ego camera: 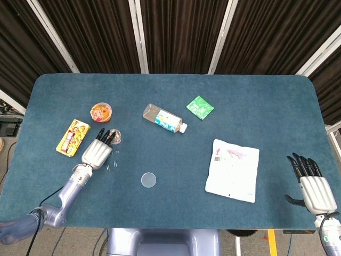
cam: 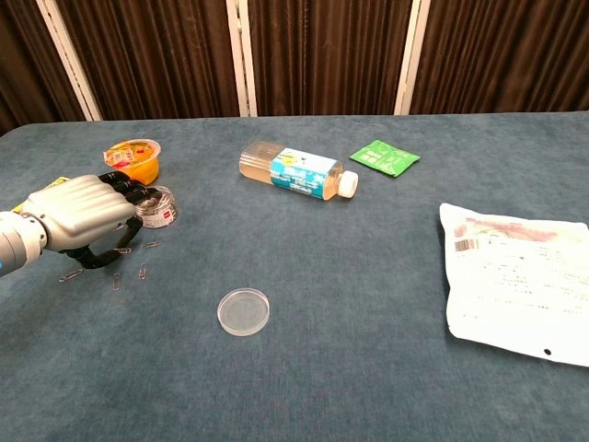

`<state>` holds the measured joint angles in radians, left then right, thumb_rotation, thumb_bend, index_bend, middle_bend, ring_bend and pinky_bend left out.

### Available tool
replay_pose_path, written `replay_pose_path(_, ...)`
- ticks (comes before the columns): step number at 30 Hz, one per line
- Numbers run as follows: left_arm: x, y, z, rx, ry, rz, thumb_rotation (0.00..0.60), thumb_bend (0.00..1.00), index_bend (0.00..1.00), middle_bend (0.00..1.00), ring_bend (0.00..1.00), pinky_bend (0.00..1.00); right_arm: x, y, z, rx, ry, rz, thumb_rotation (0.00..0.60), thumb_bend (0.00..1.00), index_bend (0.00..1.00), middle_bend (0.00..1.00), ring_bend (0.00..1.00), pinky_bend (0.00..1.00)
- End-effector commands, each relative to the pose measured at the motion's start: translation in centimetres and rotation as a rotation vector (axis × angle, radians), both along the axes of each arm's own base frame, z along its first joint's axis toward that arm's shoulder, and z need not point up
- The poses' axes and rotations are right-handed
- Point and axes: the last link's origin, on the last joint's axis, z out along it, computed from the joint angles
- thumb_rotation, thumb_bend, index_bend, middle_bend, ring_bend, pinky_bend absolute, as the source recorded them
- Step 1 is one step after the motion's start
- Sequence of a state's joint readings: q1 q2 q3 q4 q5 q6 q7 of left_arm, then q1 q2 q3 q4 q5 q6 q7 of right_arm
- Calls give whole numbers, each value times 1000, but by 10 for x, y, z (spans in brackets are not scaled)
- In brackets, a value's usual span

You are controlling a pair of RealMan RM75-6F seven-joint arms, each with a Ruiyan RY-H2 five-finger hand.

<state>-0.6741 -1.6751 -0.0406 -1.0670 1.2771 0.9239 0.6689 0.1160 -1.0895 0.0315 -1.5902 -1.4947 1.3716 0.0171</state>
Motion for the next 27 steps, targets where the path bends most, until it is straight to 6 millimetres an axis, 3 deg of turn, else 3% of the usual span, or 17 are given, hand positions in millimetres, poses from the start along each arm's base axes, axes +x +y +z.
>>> replay_pose_path(1,0,0,0,3,2,0,600,379,528,0,0,0,0,0,0,3,-2,1,600,0,0,0,0,0)
replay_pose_path(14,-1,-1,3,14,-2,-4,600,422,564,0,0,0,0,1,0,8,-2,3,600,0,0,0,0,0)
replay_pose_path(27,-4,-1,3,16,7,0,600,578,599,0,0,0,1,1,0,10,-3,3,600,0,0,0,0,0)
